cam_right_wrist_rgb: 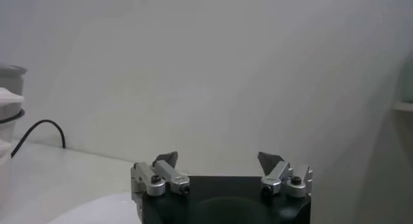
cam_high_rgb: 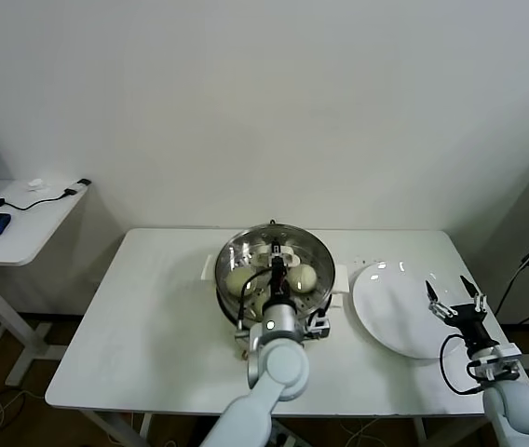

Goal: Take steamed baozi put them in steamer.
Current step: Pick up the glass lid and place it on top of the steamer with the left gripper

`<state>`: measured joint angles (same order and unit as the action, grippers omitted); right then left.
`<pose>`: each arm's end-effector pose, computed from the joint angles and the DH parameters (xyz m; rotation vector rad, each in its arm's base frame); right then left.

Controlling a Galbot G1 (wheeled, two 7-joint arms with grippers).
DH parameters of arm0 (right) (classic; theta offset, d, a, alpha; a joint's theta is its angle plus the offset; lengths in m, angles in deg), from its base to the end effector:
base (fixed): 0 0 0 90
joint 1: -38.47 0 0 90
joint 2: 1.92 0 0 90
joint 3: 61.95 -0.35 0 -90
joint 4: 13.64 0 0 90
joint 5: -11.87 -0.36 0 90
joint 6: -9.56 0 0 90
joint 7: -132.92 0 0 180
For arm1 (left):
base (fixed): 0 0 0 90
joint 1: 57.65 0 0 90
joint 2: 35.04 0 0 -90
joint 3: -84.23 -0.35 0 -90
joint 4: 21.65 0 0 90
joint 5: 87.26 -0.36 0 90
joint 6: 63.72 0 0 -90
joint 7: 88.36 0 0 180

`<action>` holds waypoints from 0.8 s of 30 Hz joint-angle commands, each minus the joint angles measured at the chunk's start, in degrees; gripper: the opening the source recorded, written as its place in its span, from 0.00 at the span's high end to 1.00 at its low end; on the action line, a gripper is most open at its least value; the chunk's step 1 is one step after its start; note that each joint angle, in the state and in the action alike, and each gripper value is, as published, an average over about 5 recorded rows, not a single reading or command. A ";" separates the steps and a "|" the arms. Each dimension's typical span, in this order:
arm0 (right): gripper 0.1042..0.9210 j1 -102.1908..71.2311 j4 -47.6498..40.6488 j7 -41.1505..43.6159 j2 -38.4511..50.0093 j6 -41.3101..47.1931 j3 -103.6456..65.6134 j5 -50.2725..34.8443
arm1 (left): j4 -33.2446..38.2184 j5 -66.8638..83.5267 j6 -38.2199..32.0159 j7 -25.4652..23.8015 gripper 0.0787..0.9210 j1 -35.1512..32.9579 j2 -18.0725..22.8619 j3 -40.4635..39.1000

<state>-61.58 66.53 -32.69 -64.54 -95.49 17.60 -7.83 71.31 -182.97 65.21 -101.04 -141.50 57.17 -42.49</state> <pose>0.2849 -0.2464 -0.3915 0.0726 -3.1119 0.2569 0.3211 -0.2276 -0.2901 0.0340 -2.1914 -2.1944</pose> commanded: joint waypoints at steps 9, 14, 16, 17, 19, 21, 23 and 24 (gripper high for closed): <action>0.12 0.41 -0.31 0.04 0.13 0.25 -0.18 0.05 | 4.90 -0.66 0.33 -4.01 0.85 -0.61 -0.17 -0.88; 0.12 0.50 -0.46 0.11 0.07 0.43 -0.30 0.10 | 8.54 -0.50 0.49 -5.04 0.69 -1.64 -1.54 -0.87; 0.12 0.59 -0.51 0.13 -0.04 0.50 -0.24 0.14 | 9.94 -0.48 0.39 -5.50 0.61 -2.35 -2.06 -0.83; 0.12 0.66 -0.55 0.14 -0.11 0.53 -0.19 0.15 | 10.73 -0.38 0.35 -5.70 0.57 -2.80 -2.42 -0.83; 0.12 0.83 -0.64 0.14 -0.23 0.60 -0.11 0.19 | 12.41 0.03 0.34 -5.92 0.49 -3.73 -3.14 -0.81; 0.12 1.04 -0.77 0.13 -0.31 0.67 -0.07 0.20 | 14.17 0.46 0.31 -6.08 0.43 -4.67 -3.90 -0.79; 0.12 1.27 -0.88 0.10 -0.31 0.83 -0.08 0.17 | 15.94 0.87 0.22 -6.22 0.36 -5.65 -4.75 -0.77; 0.12 1.39 -0.93 0.04 -0.29 0.92 -0.09 0.15 | 16.82 1.01 0.09 -6.24 0.33 -6.24 -5.25 -0.69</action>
<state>-60.52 65.78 -32.55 -64.79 -94.79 17.51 -7.64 79.76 -182.96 65.52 -105.89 -144.28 57.14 -43.18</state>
